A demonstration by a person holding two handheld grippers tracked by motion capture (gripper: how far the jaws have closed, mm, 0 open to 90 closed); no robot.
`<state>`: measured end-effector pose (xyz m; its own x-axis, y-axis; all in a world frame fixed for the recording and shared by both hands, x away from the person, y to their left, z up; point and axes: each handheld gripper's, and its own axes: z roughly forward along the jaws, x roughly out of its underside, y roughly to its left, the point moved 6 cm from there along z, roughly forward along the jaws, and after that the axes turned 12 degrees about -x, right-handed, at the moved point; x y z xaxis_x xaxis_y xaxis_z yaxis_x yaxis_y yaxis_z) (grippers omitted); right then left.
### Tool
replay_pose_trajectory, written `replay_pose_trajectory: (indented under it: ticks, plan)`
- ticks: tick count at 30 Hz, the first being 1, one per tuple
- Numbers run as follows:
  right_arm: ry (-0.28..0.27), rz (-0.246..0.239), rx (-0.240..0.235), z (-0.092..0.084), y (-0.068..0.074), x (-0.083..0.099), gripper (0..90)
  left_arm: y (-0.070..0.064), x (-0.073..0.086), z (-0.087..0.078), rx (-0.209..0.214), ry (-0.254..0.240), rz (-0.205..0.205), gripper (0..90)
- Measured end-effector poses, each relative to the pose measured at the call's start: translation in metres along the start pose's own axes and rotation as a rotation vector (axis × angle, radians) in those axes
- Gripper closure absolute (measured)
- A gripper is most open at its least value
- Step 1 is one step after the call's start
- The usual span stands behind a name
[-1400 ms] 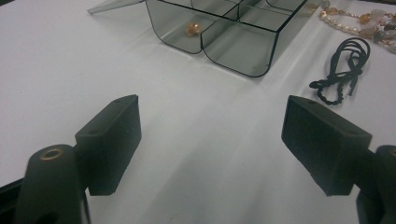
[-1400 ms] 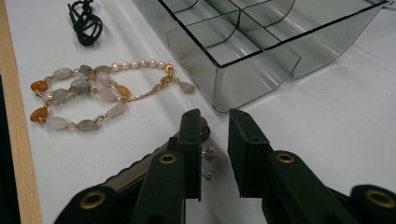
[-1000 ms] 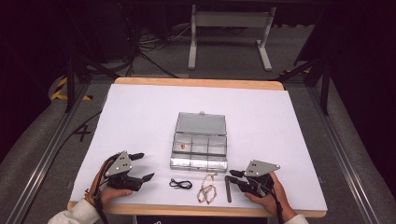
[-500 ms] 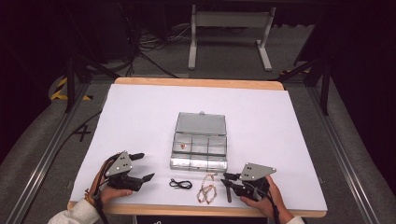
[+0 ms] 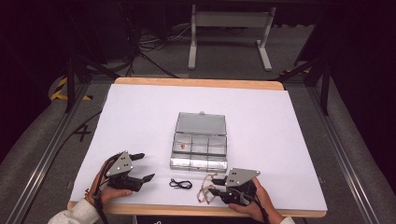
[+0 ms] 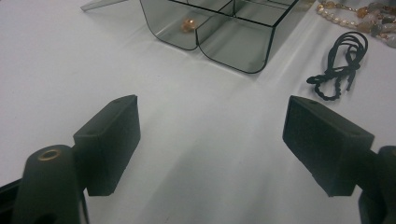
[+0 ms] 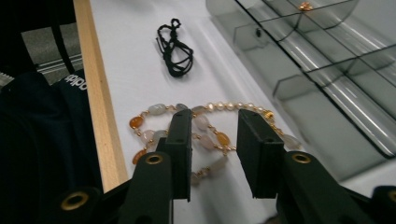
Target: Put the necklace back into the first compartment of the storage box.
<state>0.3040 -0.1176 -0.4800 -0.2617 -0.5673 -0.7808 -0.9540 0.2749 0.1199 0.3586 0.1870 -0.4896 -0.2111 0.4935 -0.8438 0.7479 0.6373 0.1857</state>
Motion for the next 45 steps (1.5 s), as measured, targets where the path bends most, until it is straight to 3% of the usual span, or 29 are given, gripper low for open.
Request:
replay_pose_trajectory:
  ticks: [3, 6, 9, 12, 16, 17, 18, 23, 31, 45]
  plan:
    - [0.007, -0.004, -0.015, 0.005, 0.002, -0.003, 62.0, 0.0, 0.0, 0.0, 0.001, -0.001, 0.002, 19.9]
    - [0.053, -0.017, -0.035, 0.015, 0.005, -0.004, 57.8, 0.0, 0.0, 0.0, 0.003, -0.001, 0.003, 19.8]
    - [0.061, -0.008, -0.026, 0.019, 0.002, -0.006, 54.3, -0.001, 0.0, 0.0, 0.005, 0.001, 0.004, 19.7]
    - [0.095, -0.007, -0.019, 0.022, 0.0, -0.003, 55.1, -0.001, 0.0, 0.0, 0.004, 0.003, 0.005, 19.2]
    - [0.099, -0.008, -0.013, 0.022, -0.001, -0.003, 59.9, -0.001, 0.0, 0.001, 0.004, 0.005, 0.012, 19.2]
    - [0.094, -0.003, -0.003, 0.021, -0.002, -0.003, 67.0, -0.001, 0.0, 0.001, 0.002, 0.008, 0.012, 19.2]
    - [0.094, -0.003, -0.003, 0.021, -0.002, -0.003, 67.0, -0.001, 0.0, 0.001, 0.002, 0.008, 0.012, 19.1]
    - [0.09, -0.008, -0.001, 0.021, -0.001, -0.003, 85.4, -0.001, 0.0, 0.002, 0.006, 0.015, 0.014, 18.9]
    - [0.078, -0.006, 0.013, 0.017, -0.003, -0.004, 87.3, -0.001, 0.0, 0.002, 0.01, 0.016, 0.015, 18.9]
    - [-0.026, -0.024, 0.018, -0.005, 0.003, -0.023, 87.4, -0.001, 0.0, 0.002, 0.011, 0.017, 0.004, 18.7]
